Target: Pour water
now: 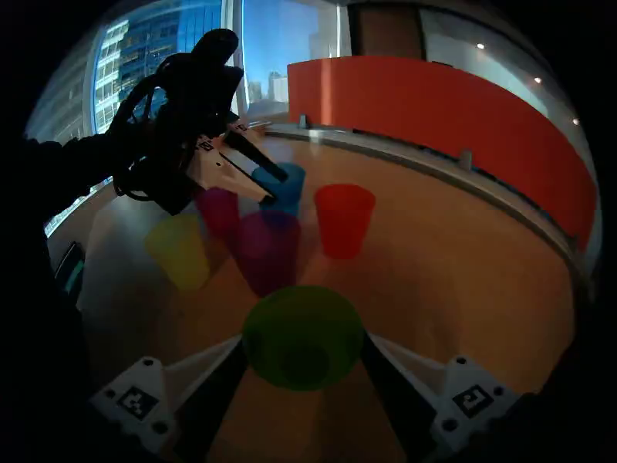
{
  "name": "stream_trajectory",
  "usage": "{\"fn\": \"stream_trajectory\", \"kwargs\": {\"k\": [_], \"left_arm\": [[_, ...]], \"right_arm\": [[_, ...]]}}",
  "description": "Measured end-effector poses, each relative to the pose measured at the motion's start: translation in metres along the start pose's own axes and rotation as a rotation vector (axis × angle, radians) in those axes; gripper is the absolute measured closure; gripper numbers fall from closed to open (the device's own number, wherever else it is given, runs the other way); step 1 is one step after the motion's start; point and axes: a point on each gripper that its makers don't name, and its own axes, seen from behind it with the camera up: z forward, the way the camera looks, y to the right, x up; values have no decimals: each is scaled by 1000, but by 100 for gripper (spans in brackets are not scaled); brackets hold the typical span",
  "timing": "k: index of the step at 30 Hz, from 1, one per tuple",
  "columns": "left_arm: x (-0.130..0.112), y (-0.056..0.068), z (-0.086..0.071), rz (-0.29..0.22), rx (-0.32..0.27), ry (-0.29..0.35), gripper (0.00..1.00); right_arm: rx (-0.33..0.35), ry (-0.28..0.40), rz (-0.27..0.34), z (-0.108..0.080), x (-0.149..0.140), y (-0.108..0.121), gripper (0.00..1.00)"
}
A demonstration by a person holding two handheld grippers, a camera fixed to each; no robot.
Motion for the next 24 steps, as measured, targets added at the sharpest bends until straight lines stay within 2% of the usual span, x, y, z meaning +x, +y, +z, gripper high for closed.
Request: {"fn": "stream_trajectory", "kwargs": {"k": [2,8,13,18,24], "left_arm": [[0,0,-2,-2,1,1,14],[2,1,-9,1,6,13,14],[11,1,-21,4,18,43,14],[24,1,-41,-2,37,88,14],[39,3,-73,-5,65,150,14]], "right_arm": [[-3,6,-4,1,1,1,9],[-7,29,-8,-2,9,3,9],[-14,60,-15,-11,25,2,9],[-28,101,-26,-22,46,1,9],[-28,148,-33,-33,71,-6,9]]}}
